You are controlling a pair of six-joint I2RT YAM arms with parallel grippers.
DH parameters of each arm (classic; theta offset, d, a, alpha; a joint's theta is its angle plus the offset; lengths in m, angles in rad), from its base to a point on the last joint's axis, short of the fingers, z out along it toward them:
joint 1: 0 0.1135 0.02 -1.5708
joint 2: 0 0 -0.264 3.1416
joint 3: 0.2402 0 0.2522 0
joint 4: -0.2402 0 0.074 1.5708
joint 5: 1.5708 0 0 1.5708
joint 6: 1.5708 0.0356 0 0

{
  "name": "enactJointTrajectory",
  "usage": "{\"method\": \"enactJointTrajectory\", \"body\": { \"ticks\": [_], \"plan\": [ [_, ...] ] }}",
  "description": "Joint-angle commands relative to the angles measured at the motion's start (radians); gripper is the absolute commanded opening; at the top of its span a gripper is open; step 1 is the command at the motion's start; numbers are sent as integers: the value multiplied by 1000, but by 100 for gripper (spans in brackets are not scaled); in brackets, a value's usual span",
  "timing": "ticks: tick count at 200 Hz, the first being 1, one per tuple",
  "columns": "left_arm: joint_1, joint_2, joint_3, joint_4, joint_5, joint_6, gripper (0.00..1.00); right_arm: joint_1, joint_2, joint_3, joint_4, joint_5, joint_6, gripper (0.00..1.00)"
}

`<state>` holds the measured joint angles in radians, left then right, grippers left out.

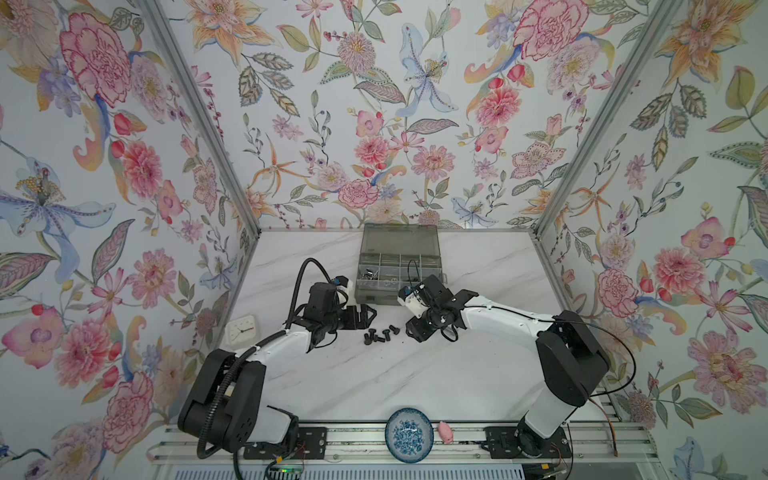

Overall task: Sort the screws and nuts into containers
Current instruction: 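Move the right gripper back over the cluster of black hex bolts, then lower the right gripper around a black hex bolt and close it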

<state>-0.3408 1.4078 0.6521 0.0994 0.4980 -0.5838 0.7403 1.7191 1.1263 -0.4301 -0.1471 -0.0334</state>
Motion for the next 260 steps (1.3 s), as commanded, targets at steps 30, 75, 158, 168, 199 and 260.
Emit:
{"method": "enactJointTrajectory", "body": {
  "ticks": [30,75,158,168,199,260],
  "plan": [
    [31,-36,-28,26,36,5,99,31,89,68,40,-47,18,55],
    [54,-61,-51,27,41,7,99,40,144,105,52,-59,23,53],
    [69,-69,-66,25,47,9,99,44,210,122,76,-59,50,42],
    [71,-69,-67,23,47,10,99,45,215,121,77,-58,50,41],
    [72,-72,-66,18,42,12,99,47,228,123,77,-47,53,39],
    [71,-72,-66,5,30,17,99,50,250,128,77,-41,58,37]
  ]
}}
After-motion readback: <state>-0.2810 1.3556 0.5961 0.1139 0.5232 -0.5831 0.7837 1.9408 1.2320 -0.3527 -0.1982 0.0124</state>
